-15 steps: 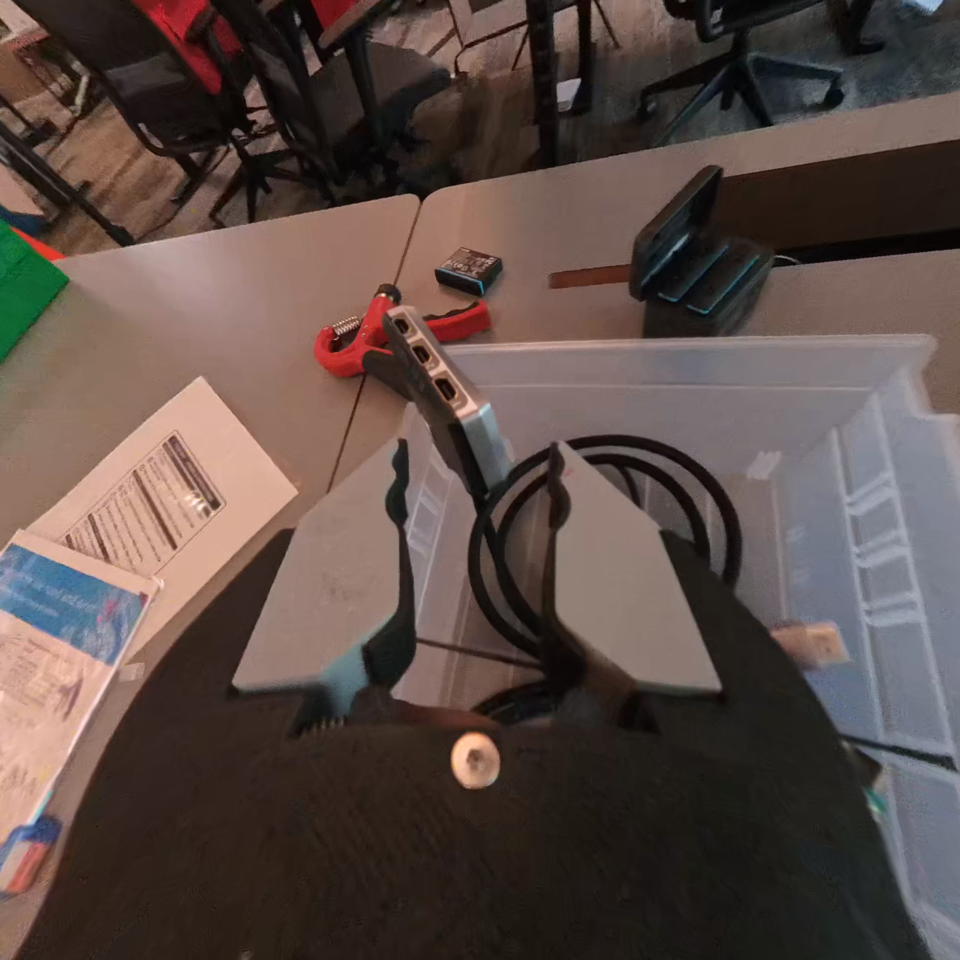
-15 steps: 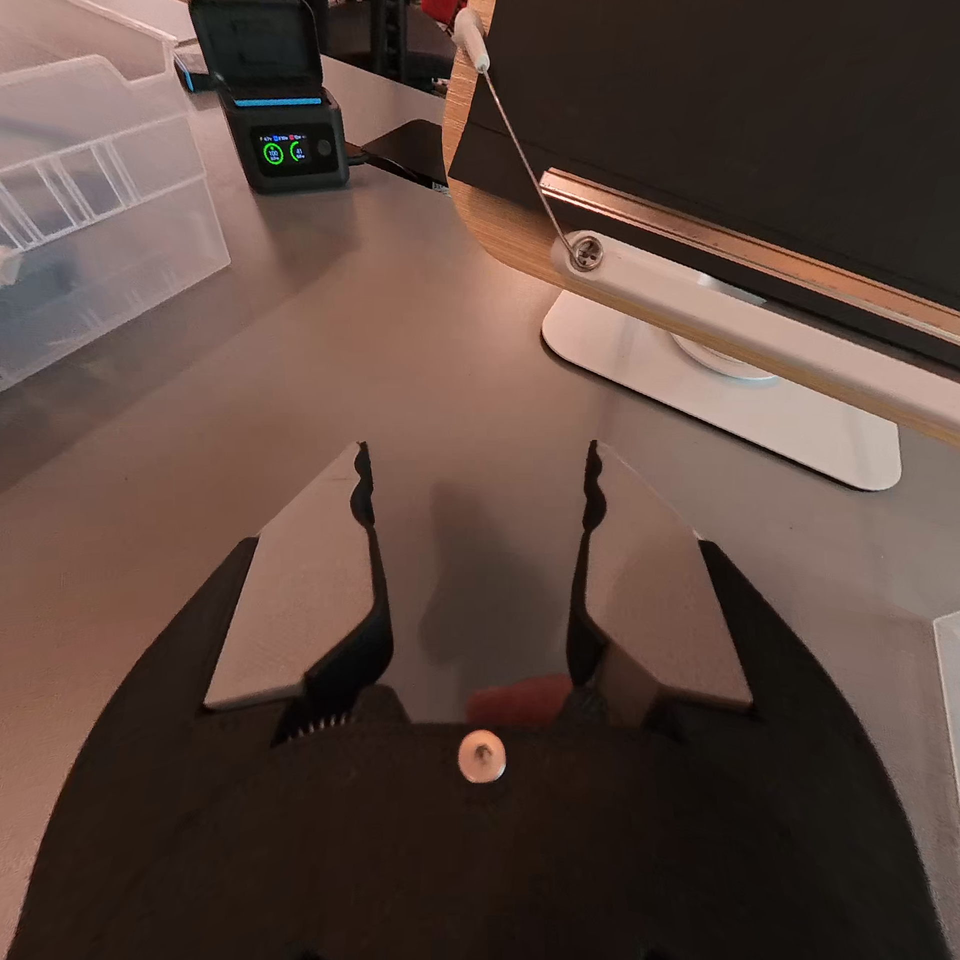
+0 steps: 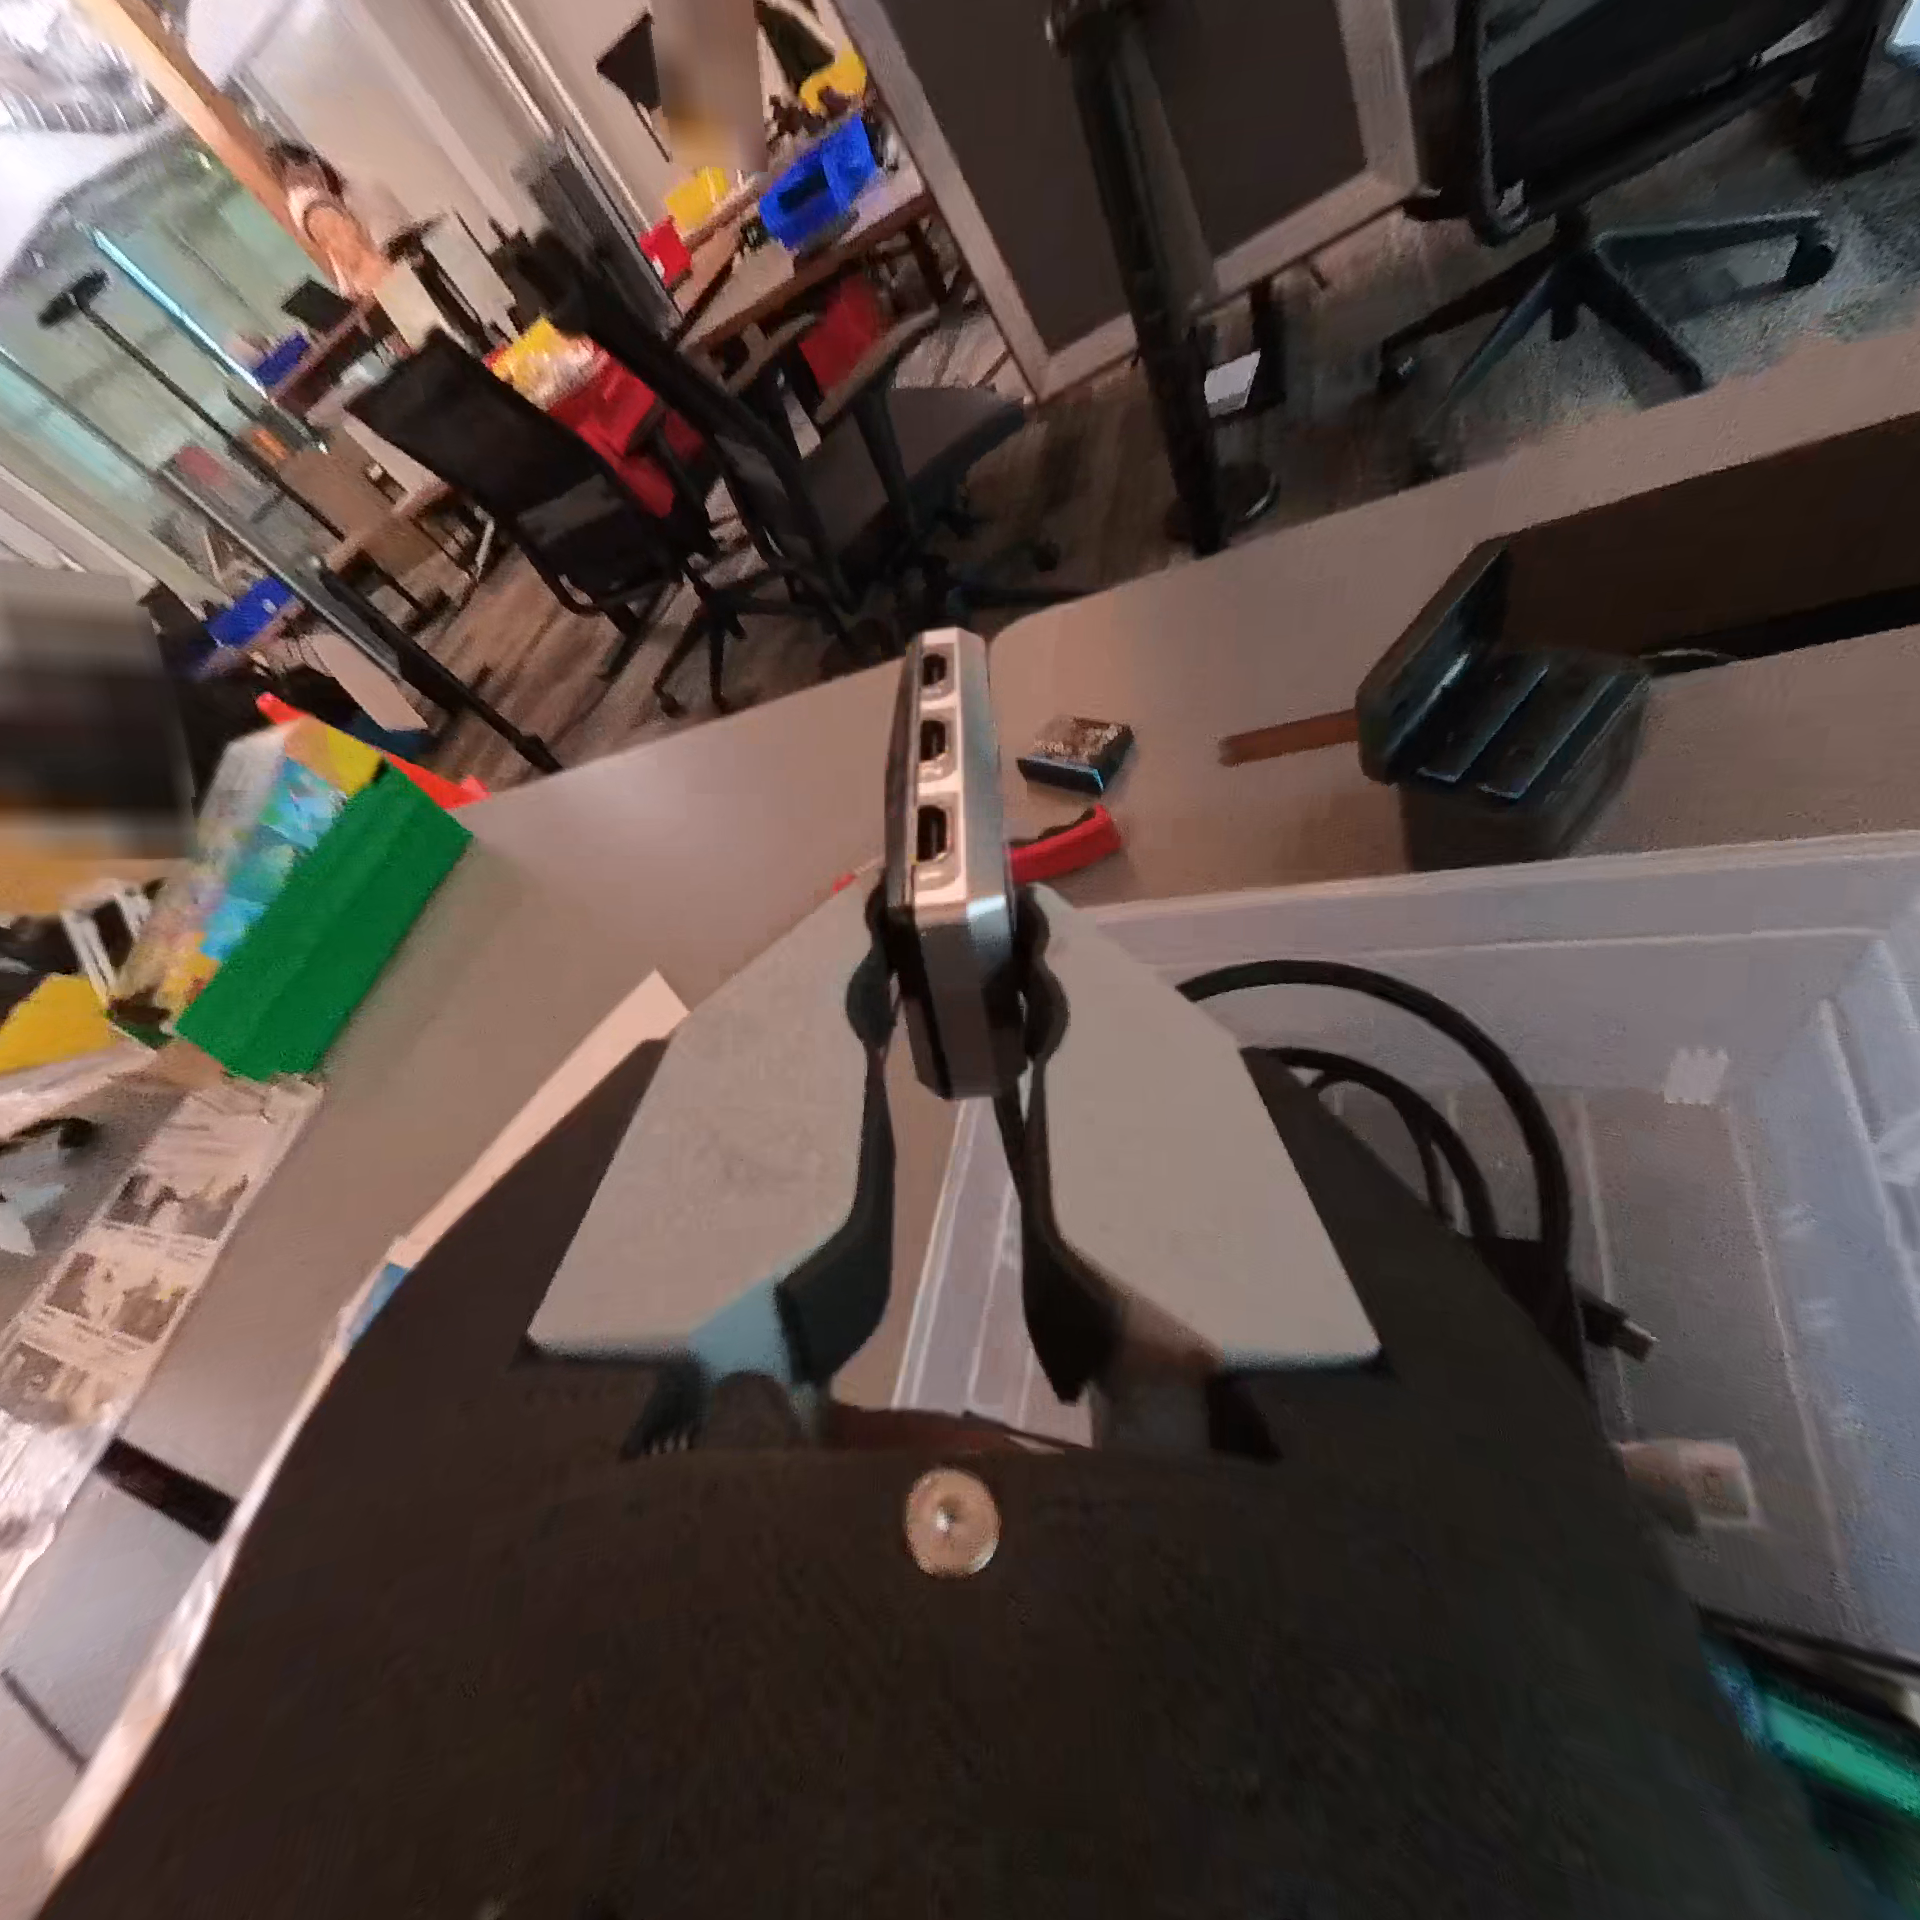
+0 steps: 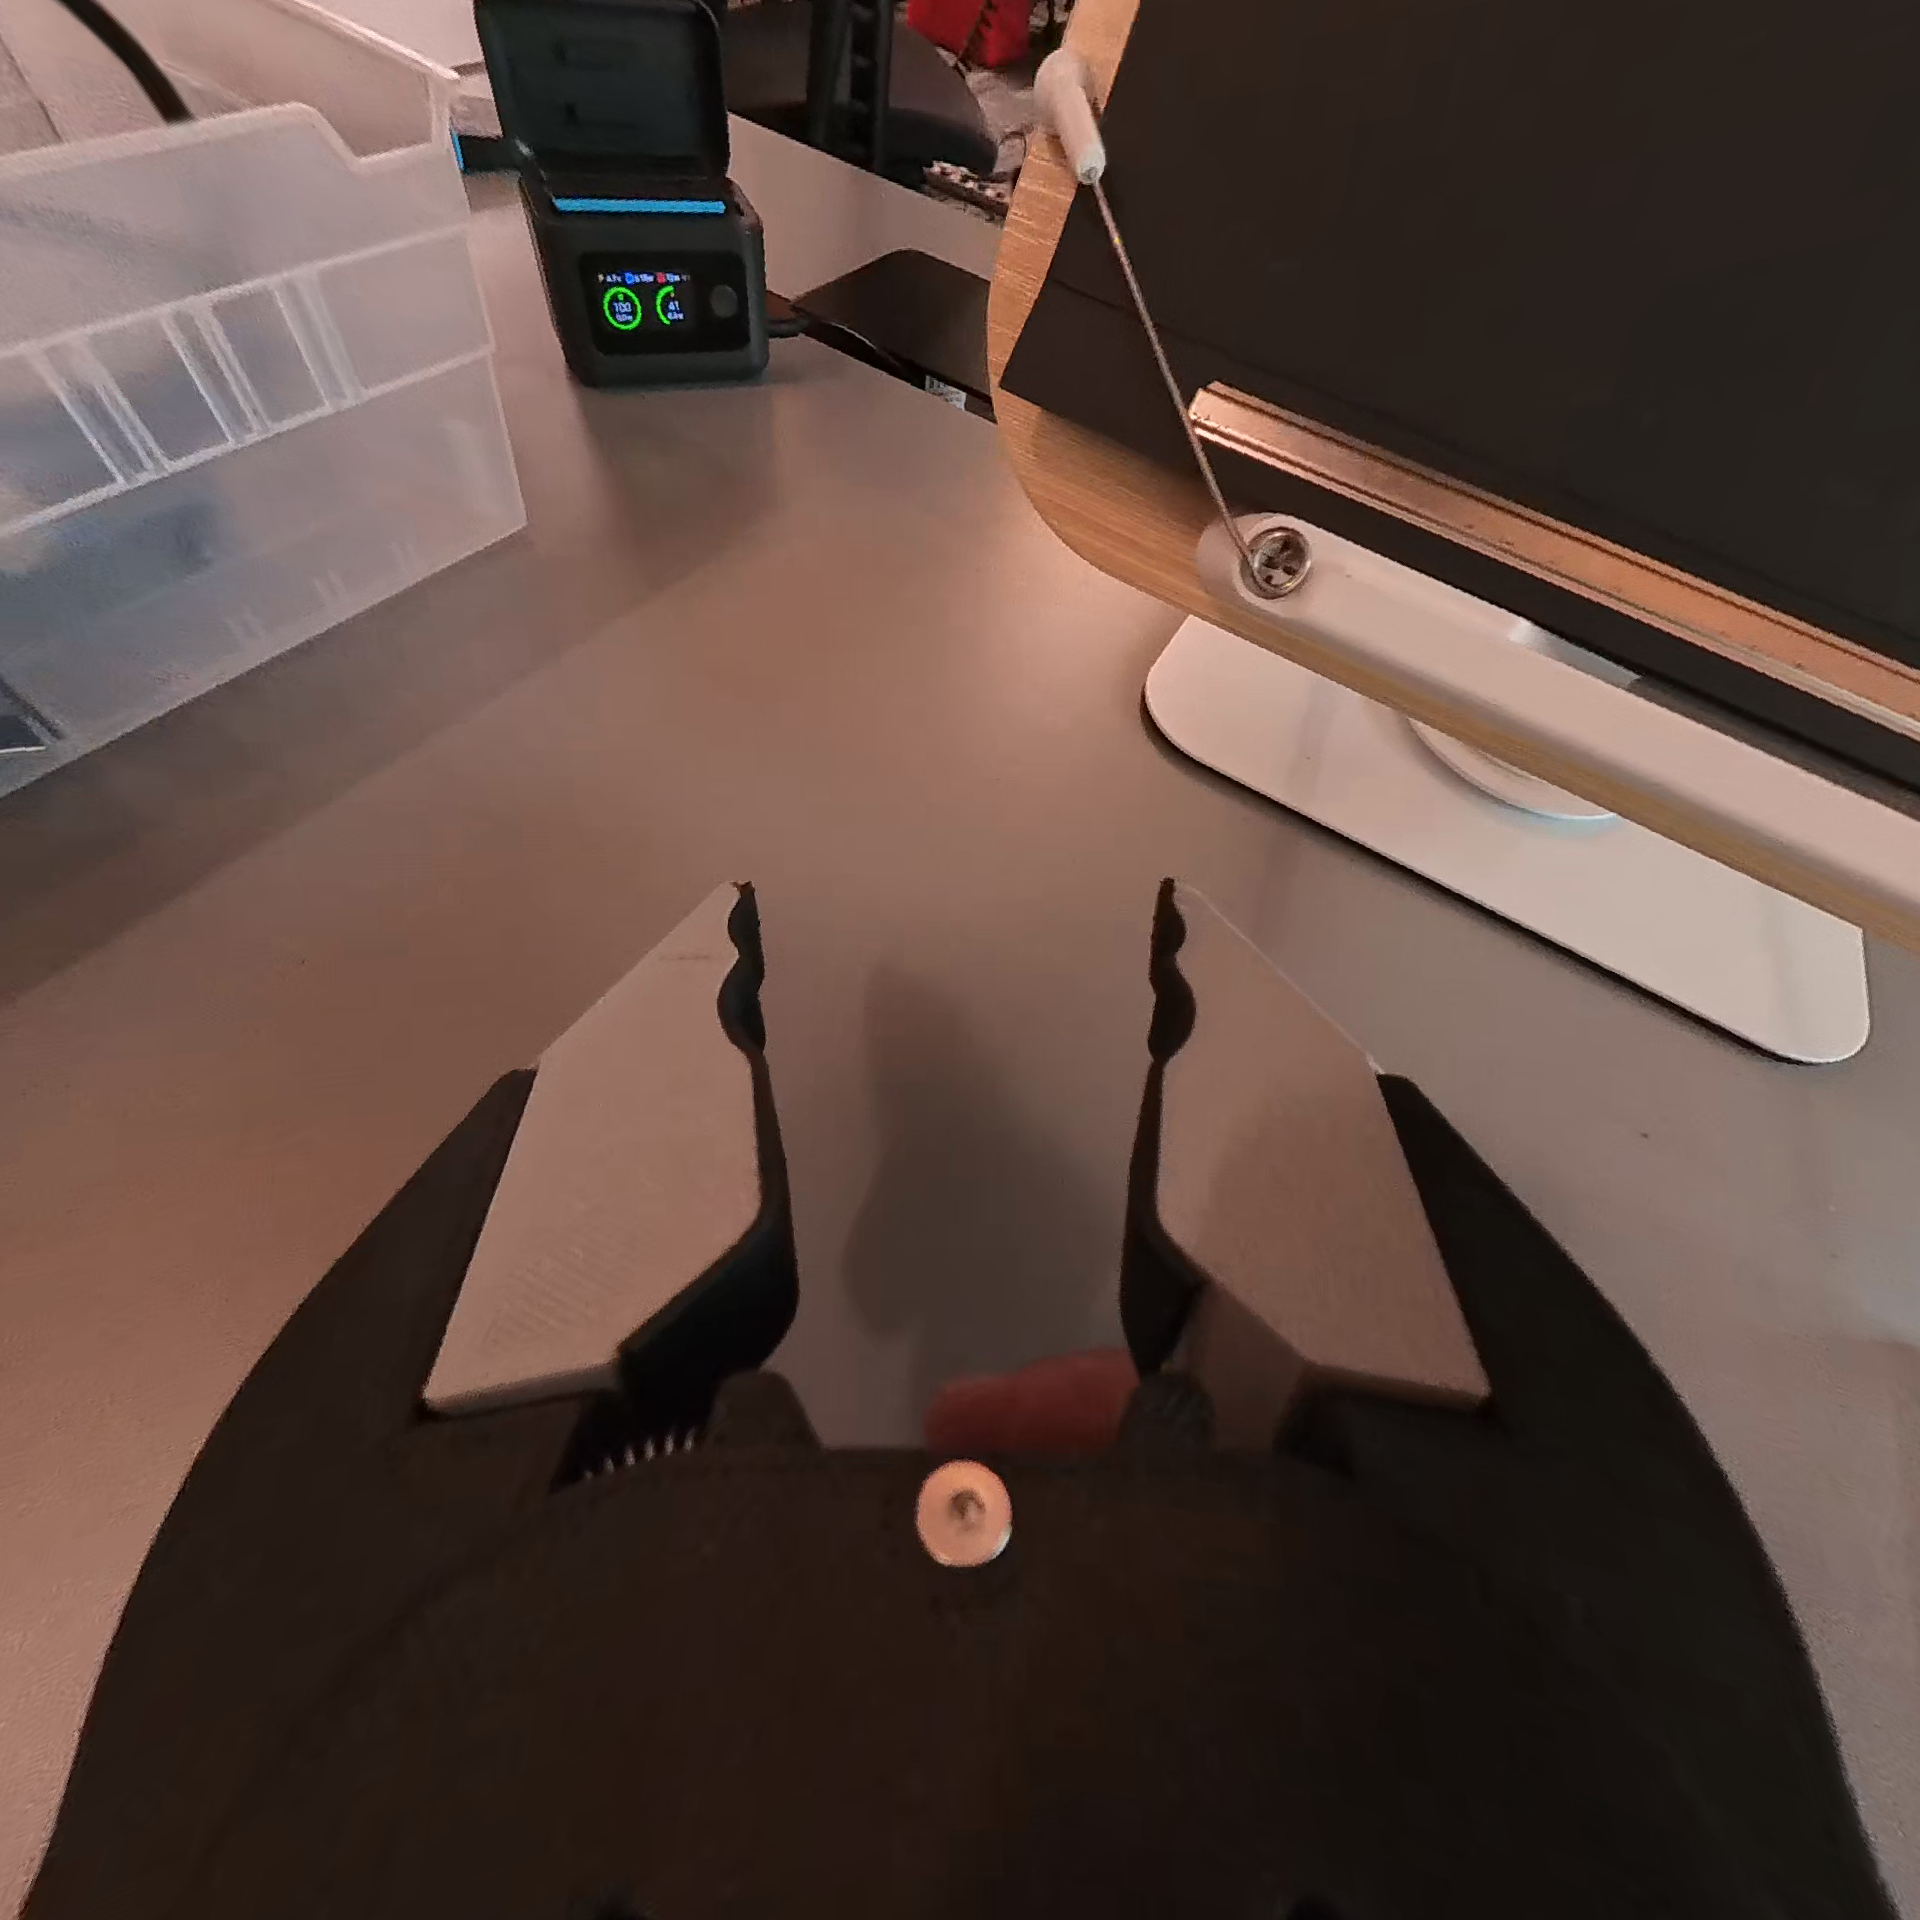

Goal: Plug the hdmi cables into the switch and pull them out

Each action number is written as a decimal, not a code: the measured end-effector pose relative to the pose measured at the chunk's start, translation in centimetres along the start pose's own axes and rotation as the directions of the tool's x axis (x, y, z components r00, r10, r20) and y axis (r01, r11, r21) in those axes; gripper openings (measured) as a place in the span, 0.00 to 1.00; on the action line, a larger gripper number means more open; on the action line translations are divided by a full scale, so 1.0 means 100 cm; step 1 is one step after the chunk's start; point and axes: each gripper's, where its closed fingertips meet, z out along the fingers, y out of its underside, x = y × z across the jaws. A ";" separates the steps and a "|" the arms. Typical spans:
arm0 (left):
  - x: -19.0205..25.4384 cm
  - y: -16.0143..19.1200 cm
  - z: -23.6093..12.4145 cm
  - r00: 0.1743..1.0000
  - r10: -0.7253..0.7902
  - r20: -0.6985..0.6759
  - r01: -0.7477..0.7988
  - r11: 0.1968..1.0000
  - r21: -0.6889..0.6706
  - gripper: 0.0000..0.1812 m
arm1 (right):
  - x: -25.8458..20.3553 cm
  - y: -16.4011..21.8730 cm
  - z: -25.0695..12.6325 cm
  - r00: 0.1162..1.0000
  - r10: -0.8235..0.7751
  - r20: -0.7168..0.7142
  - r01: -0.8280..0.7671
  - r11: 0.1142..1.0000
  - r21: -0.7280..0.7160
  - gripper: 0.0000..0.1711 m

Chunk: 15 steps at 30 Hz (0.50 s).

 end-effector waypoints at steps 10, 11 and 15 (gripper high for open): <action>0.014 -0.171 -0.145 0.873 0.457 0.172 -0.485 0.771 0.413 0.10 | 0.010 -0.001 -0.007 0.998 0.056 0.017 -0.056 0.998 0.021 0.41; 0.023 -0.180 -0.162 0.846 0.499 0.186 -0.526 0.729 0.438 0.10 | 0.011 -0.003 -0.009 0.998 0.062 0.024 -0.062 0.998 0.030 0.41; 0.070 -0.191 -0.209 0.765 0.621 0.173 -0.597 0.582 0.552 0.11 | 0.006 -0.013 -0.021 0.982 0.098 0.161 -0.112 0.990 0.084 0.43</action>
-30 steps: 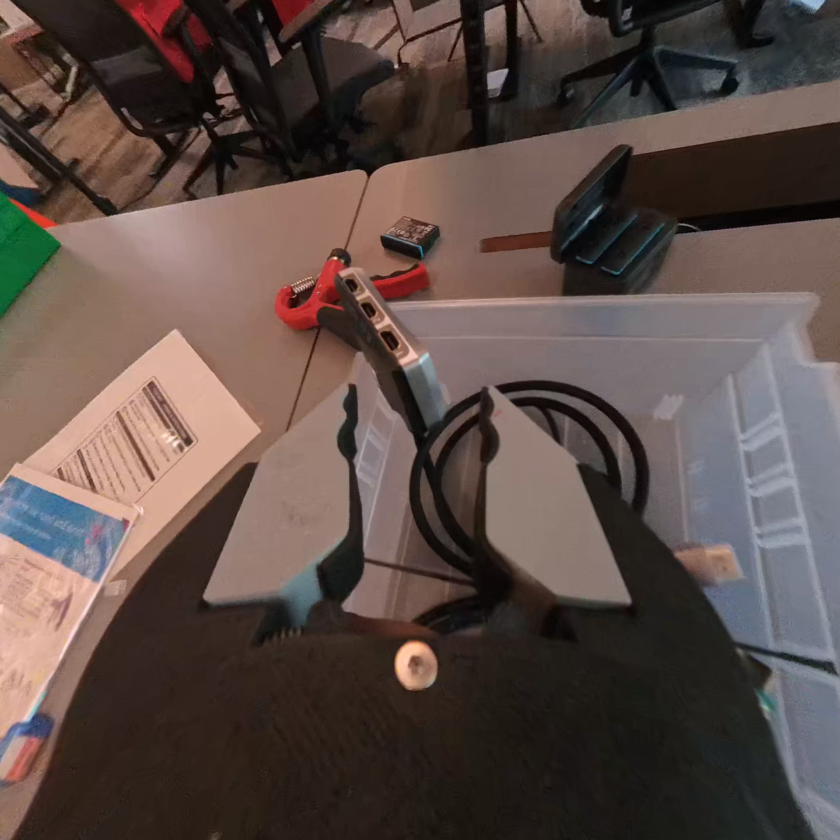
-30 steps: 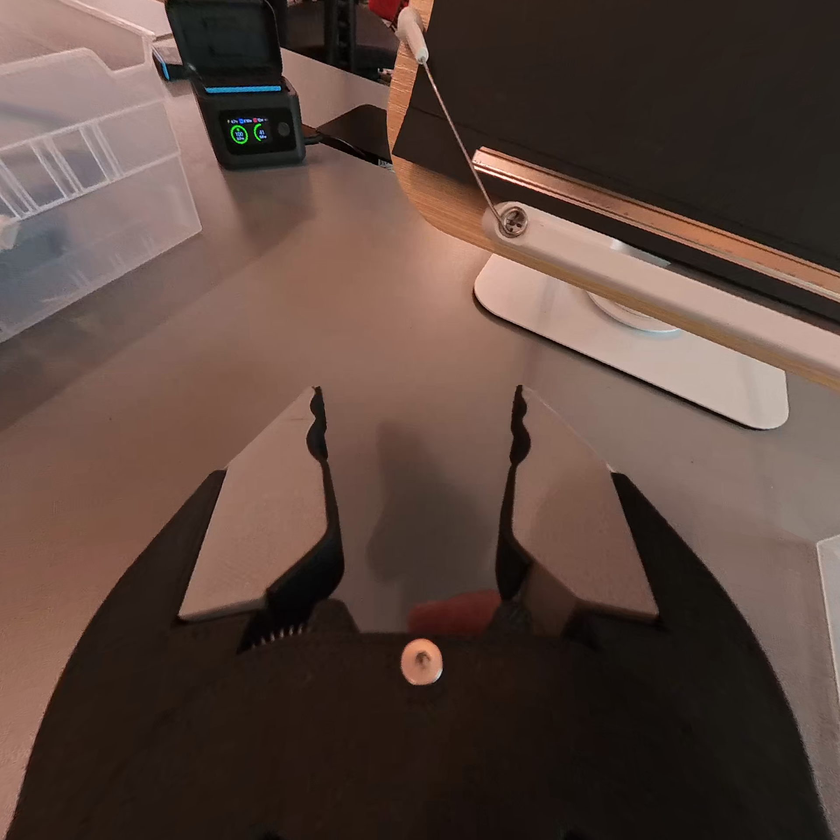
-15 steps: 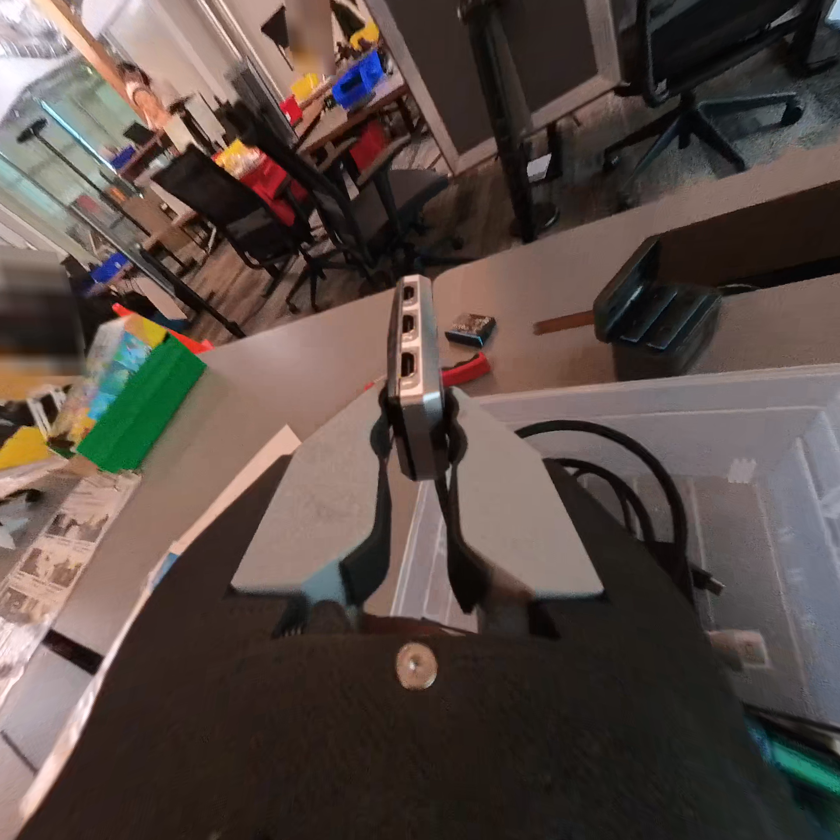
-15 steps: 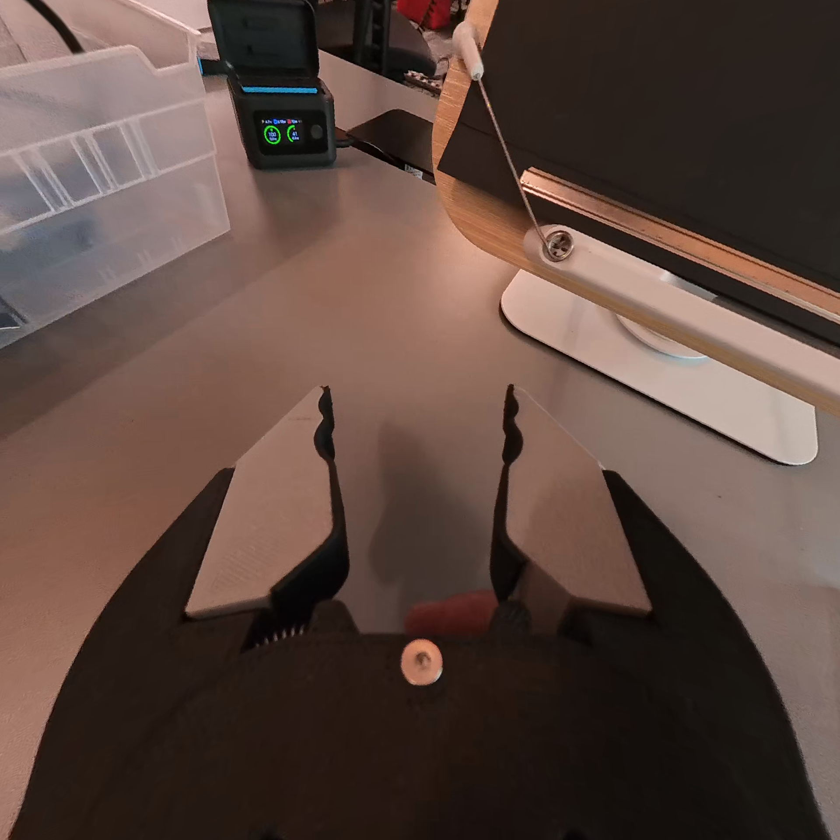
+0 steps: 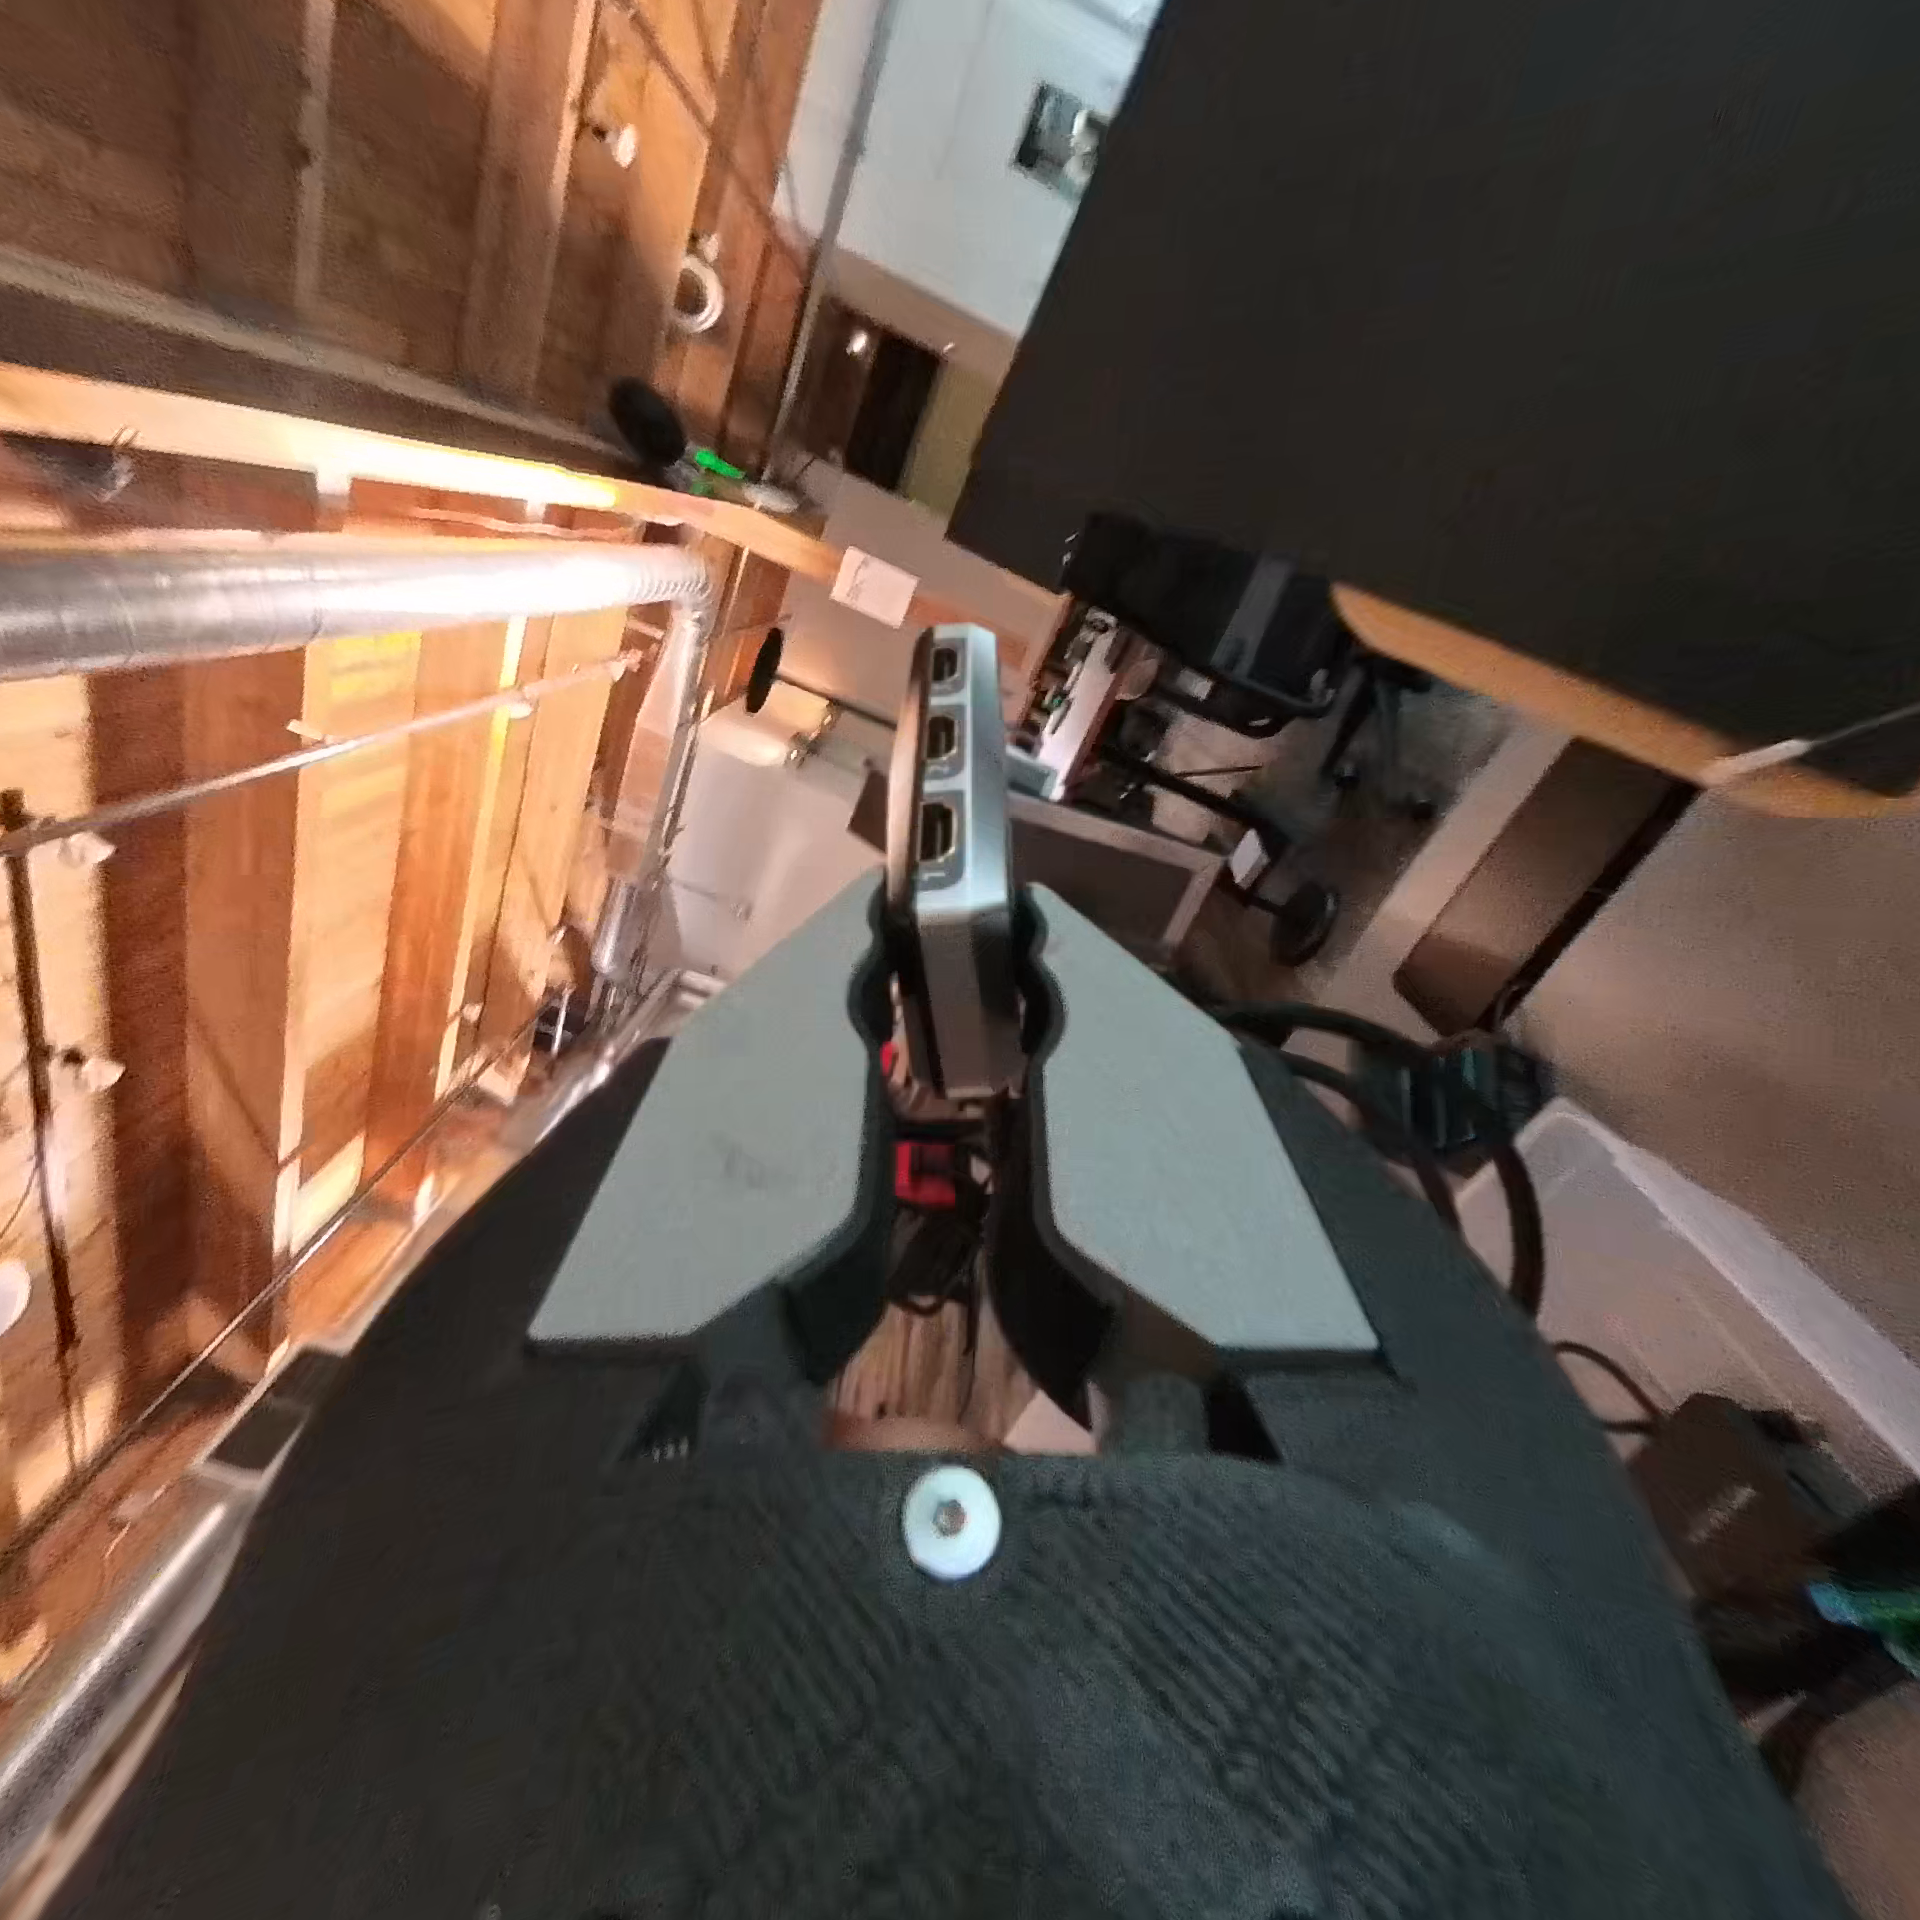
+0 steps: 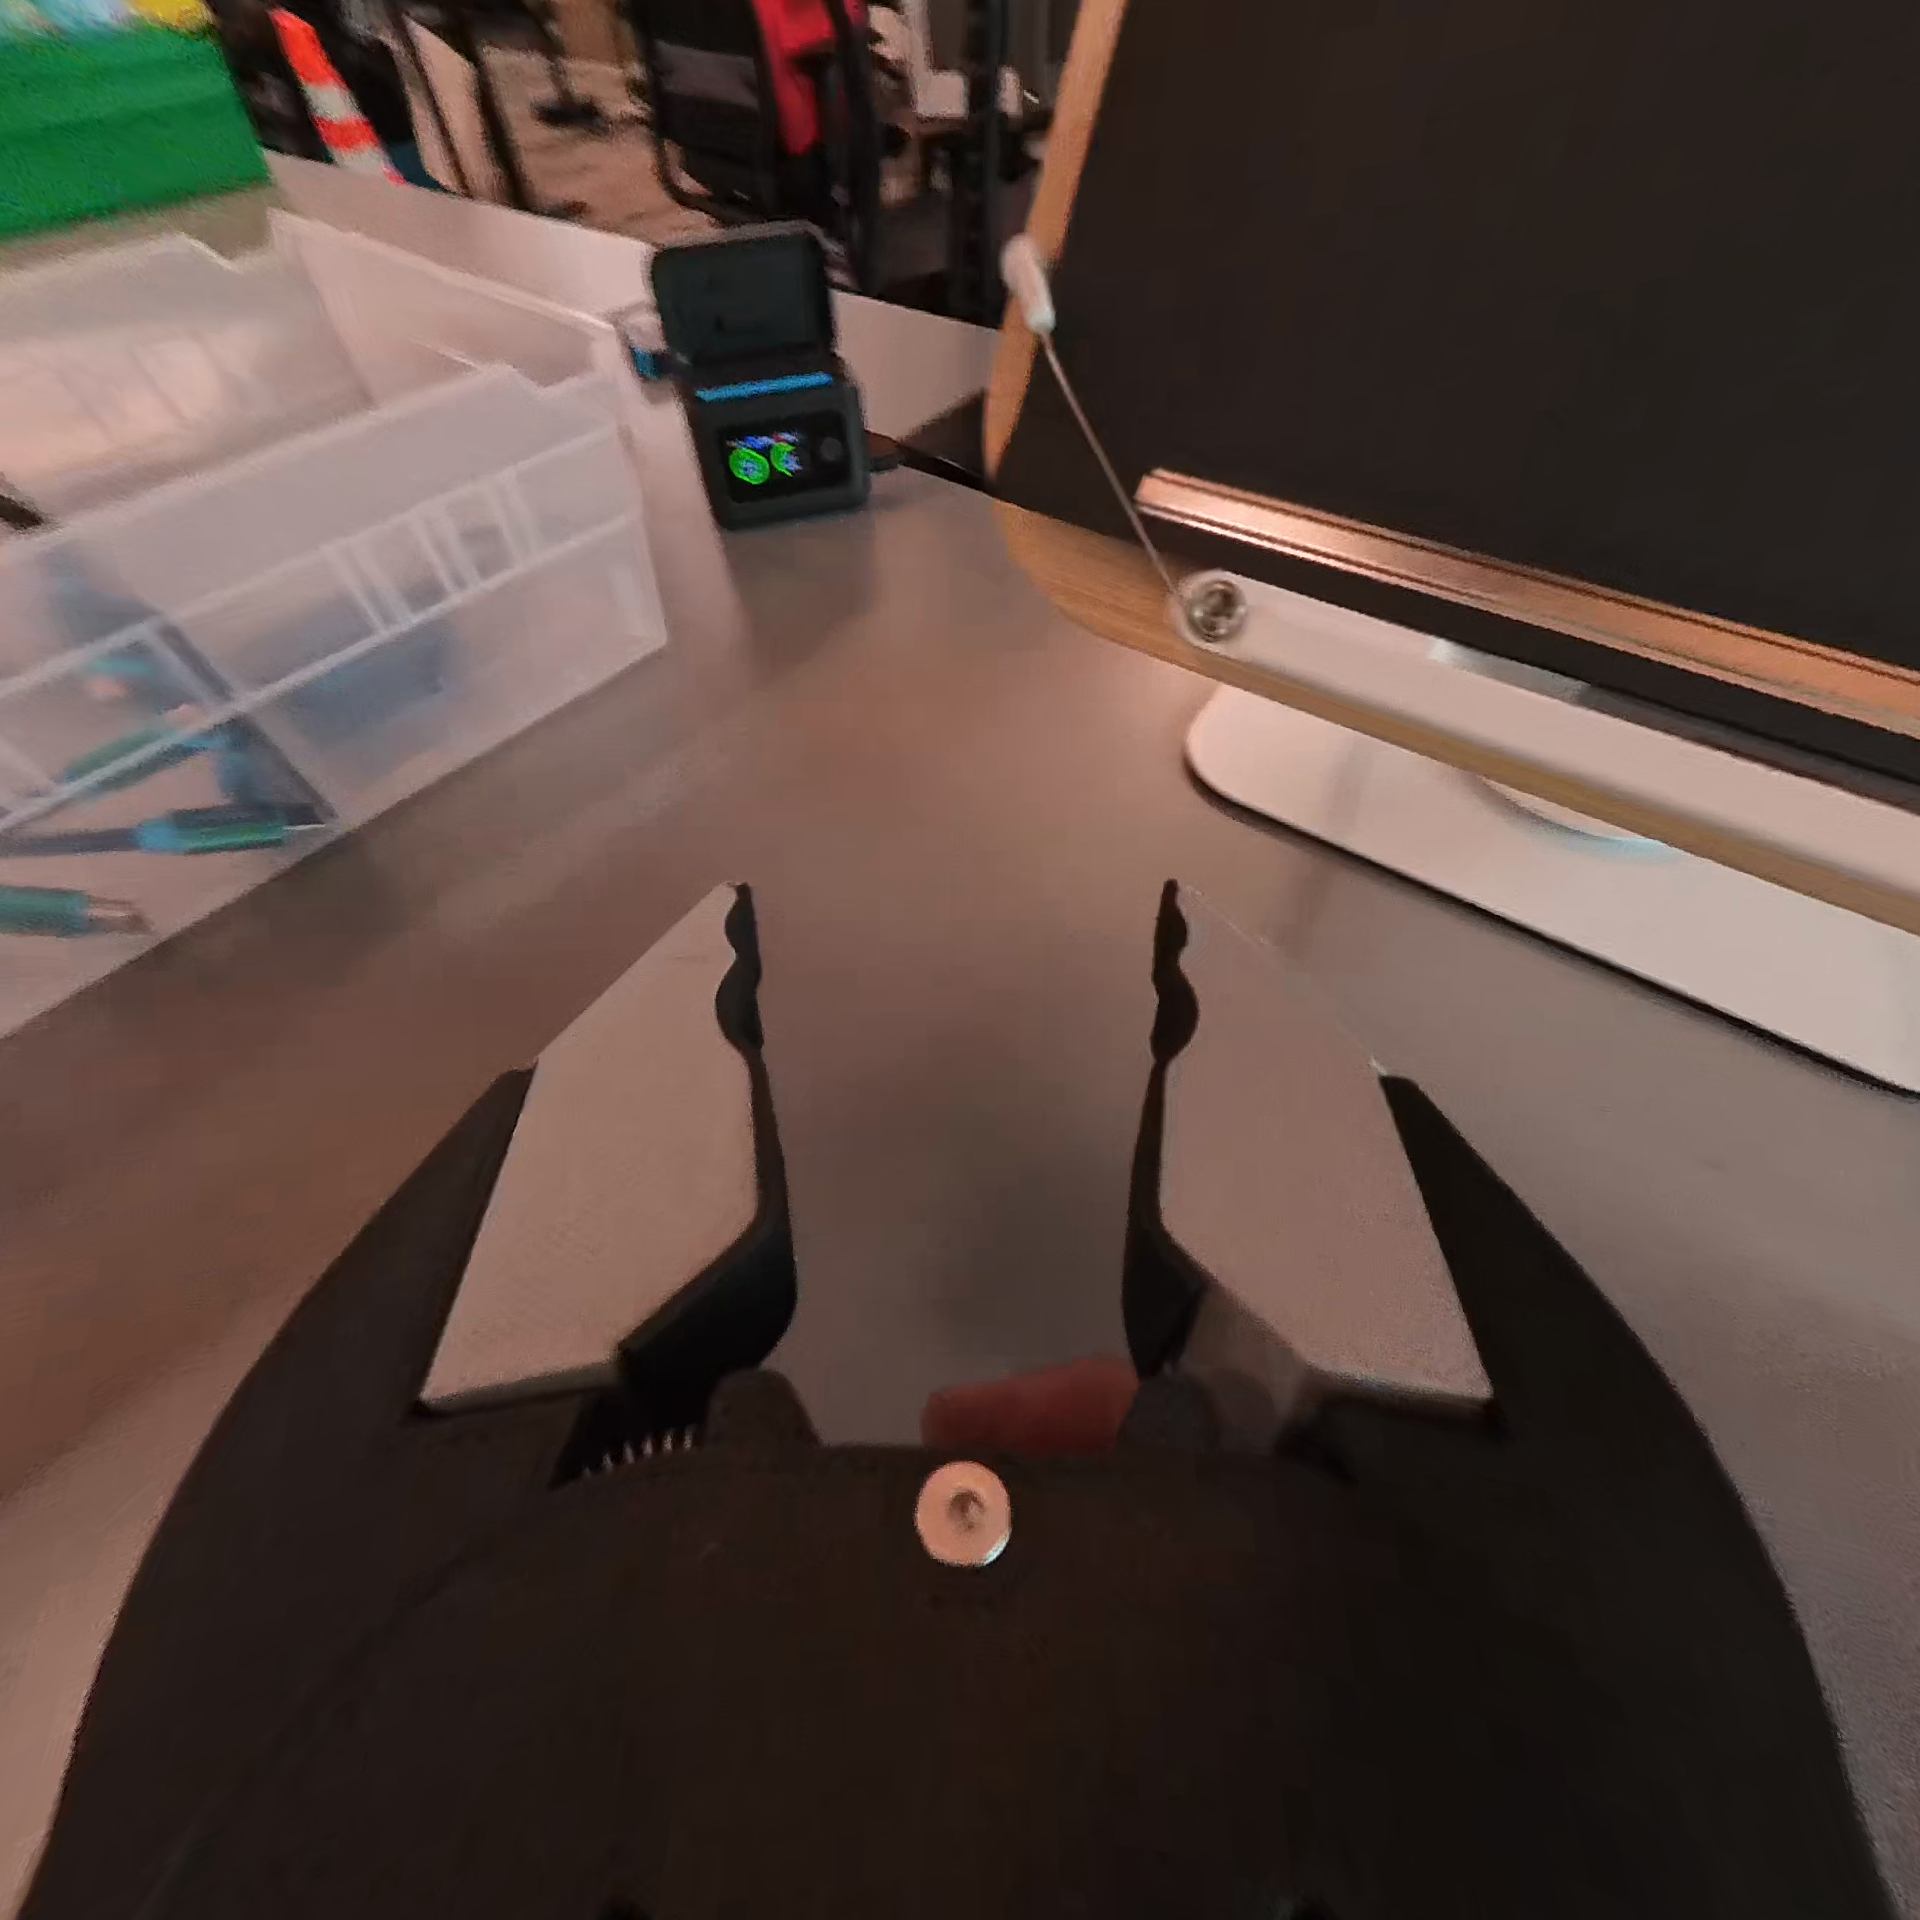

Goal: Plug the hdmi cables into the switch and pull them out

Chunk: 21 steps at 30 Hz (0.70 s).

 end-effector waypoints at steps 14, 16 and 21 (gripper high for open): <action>0.116 -0.062 -0.013 0.901 0.430 0.060 -0.426 0.848 0.315 0.10 | 0.043 0.003 -0.027 0.994 0.113 -0.001 -0.112 0.993 0.037 0.40; 0.153 -0.075 -0.017 0.879 0.475 0.054 -0.456 0.800 0.391 0.11 | 0.060 -0.003 -0.035 0.989 0.114 -0.094 -0.107 0.991 0.079 0.36; 0.259 -0.063 -0.047 0.836 0.538 -0.112 -0.395 0.730 0.558 0.11 | 0.107 -0.036 -0.081 0.918 0.193 -0.345 -0.081 0.946 0.314 0.27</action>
